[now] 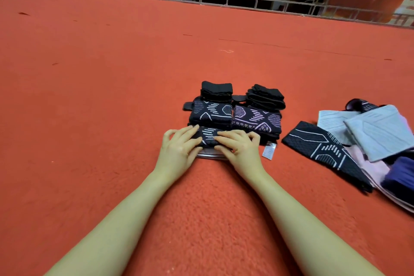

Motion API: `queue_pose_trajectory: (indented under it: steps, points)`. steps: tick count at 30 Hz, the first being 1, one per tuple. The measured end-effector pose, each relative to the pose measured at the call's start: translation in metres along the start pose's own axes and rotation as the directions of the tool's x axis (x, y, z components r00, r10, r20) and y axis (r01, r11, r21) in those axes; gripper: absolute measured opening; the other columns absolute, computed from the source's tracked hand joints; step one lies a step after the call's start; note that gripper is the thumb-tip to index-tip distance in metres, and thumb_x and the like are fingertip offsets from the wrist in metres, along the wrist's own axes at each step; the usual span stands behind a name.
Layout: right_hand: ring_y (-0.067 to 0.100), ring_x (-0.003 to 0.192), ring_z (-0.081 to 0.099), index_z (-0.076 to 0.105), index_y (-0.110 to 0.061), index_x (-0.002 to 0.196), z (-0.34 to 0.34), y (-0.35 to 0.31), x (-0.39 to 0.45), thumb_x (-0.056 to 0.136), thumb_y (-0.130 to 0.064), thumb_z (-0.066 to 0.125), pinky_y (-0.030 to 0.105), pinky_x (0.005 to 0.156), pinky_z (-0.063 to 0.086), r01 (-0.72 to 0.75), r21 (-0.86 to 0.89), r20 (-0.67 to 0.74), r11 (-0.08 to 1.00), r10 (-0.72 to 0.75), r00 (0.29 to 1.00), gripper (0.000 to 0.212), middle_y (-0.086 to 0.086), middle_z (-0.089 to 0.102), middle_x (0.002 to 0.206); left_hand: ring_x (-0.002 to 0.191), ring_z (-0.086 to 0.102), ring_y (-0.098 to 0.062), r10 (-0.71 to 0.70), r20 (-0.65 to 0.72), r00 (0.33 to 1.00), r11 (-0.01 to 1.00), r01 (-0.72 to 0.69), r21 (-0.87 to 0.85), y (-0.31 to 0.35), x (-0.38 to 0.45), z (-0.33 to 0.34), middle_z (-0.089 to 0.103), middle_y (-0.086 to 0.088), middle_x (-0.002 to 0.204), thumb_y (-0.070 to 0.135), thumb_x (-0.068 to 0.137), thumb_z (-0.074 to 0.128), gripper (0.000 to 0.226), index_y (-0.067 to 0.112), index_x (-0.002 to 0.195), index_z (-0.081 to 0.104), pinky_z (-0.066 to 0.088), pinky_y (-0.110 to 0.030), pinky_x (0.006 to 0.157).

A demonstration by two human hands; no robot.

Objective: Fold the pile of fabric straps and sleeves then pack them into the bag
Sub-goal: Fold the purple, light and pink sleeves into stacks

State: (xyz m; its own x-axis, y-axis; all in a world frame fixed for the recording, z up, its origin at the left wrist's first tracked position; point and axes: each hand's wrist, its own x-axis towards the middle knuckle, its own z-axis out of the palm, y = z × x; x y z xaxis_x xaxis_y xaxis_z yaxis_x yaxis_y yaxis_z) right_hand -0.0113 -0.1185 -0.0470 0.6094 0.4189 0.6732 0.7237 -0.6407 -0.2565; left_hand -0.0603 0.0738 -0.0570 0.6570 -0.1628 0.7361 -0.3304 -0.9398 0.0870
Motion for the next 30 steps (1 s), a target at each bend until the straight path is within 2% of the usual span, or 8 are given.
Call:
queue_pose_trajectory:
  steps: [3, 6, 11, 14, 17, 21, 25, 30]
  points:
    - [0.008, 0.104, 0.058, 0.074, -0.032, 0.098, 0.001, -0.001, -0.007, 0.084, -0.047, 0.052, 0.027, 0.081, 0.016, -0.04, -0.019, 0.071, 0.999, 0.041, 0.997, 0.03, -0.013, 0.07, 0.109, 0.103, 0.066, -0.021, -0.056, 0.117, 0.992, 0.996, 0.064, -0.061, 0.004, -0.005, -0.002, 0.071, -0.005, 0.109, 0.035, 0.082, 0.052, 0.031, 0.013, 0.088, 0.073, 0.035, -0.03, 0.086]
    - [0.012, 0.114, 0.06, 0.073, -0.03, 0.105, 0.004, -0.005, -0.013, 0.085, -0.038, 0.057, 0.027, 0.086, 0.014, -0.07, -0.051, 0.128, 0.996, 0.076, 0.989, 0.027, -0.01, 0.068, 0.116, 0.104, 0.066, -0.018, -0.126, 0.19, 0.974, 0.992, 0.129, -0.005, 0.011, -0.011, -0.005, 0.071, -0.001, 0.108, 0.039, 0.083, 0.048, 0.035, 0.015, 0.088, 0.074, 0.046, -0.027, 0.079]
    - [0.003, 0.141, 0.023, 0.052, -0.037, 0.133, -0.002, -0.014, -0.019, 0.099, -0.031, 0.048, 0.033, 0.105, 0.005, -0.174, -0.099, 0.327, 0.98, 0.198, 0.924, 0.035, -0.017, 0.039, 0.147, 0.111, 0.063, -0.024, -0.232, 0.323, 0.918, 0.972, 0.213, 0.094, 0.024, -0.018, -0.009, 0.067, -0.003, 0.12, 0.041, 0.084, 0.042, 0.042, 0.017, 0.101, 0.072, 0.05, -0.04, 0.085]
    - [0.008, 0.144, 0.017, 0.039, -0.039, 0.142, -0.01, -0.016, -0.027, 0.098, -0.03, 0.047, 0.034, 0.106, 0.008, -0.169, -0.122, 0.38, 0.978, 0.203, 0.903, 0.045, -0.013, 0.027, 0.154, 0.113, 0.061, -0.029, -0.255, 0.373, 0.892, 0.964, 0.204, 0.173, 0.032, -0.019, -0.015, 0.063, -0.005, 0.126, 0.042, 0.084, 0.04, 0.047, 0.016, 0.112, 0.068, 0.046, -0.049, 0.092]
    - [0.013, 0.135, 0.032, 0.04, -0.032, 0.143, -0.023, -0.016, -0.042, 0.091, -0.027, 0.048, 0.031, 0.099, 0.017, -0.172, -0.016, 0.271, 0.985, 0.17, 0.948, 0.053, -0.007, 0.033, 0.152, 0.116, 0.058, -0.028, -0.211, 0.339, 0.917, 0.97, 0.153, 0.191, 0.044, -0.015, -0.023, 0.062, -0.008, 0.127, 0.041, 0.082, 0.038, 0.052, 0.013, 0.116, 0.066, 0.046, -0.049, 0.092]
    - [0.015, 0.125, 0.04, 0.049, -0.026, 0.137, -0.048, -0.005, -0.056, 0.086, -0.027, 0.045, 0.028, 0.094, 0.02, -0.297, 0.055, 0.16, 0.953, 0.285, 0.945, 0.052, -0.006, 0.043, 0.144, 0.117, 0.058, -0.026, -0.138, 0.31, 0.941, 0.986, 0.102, 0.129, 0.073, -0.001, -0.026, 0.062, -0.007, 0.126, 0.036, 0.082, 0.038, 0.05, 0.013, 0.116, 0.066, 0.039, -0.04, 0.096]
    - [0.021, 0.119, 0.046, 0.055, -0.019, 0.131, -0.078, 0.019, -0.073, 0.084, -0.027, 0.045, 0.027, 0.087, 0.02, -0.359, 0.005, 0.136, 0.933, 0.355, 0.925, 0.049, -0.002, 0.049, 0.135, 0.112, 0.061, -0.023, -0.045, 0.336, 0.941, 0.998, 0.026, 0.06, 0.112, 0.014, -0.017, 0.065, -0.004, 0.121, 0.034, 0.079, 0.039, 0.045, 0.016, 0.107, 0.069, 0.027, -0.034, 0.092]
    - [0.029, 0.111, 0.053, 0.06, -0.01, 0.121, -0.114, 0.06, -0.103, 0.086, -0.018, 0.052, 0.036, 0.085, 0.029, -0.478, -0.171, 0.023, 0.862, 0.488, 0.872, 0.037, 0.006, 0.057, 0.123, 0.102, 0.065, -0.021, 0.052, 0.369, 0.928, 0.996, -0.021, -0.087, 0.169, 0.036, 0.009, 0.069, 0.0, 0.109, 0.032, 0.077, 0.04, 0.042, 0.017, 0.099, 0.071, 0.037, -0.034, 0.086]
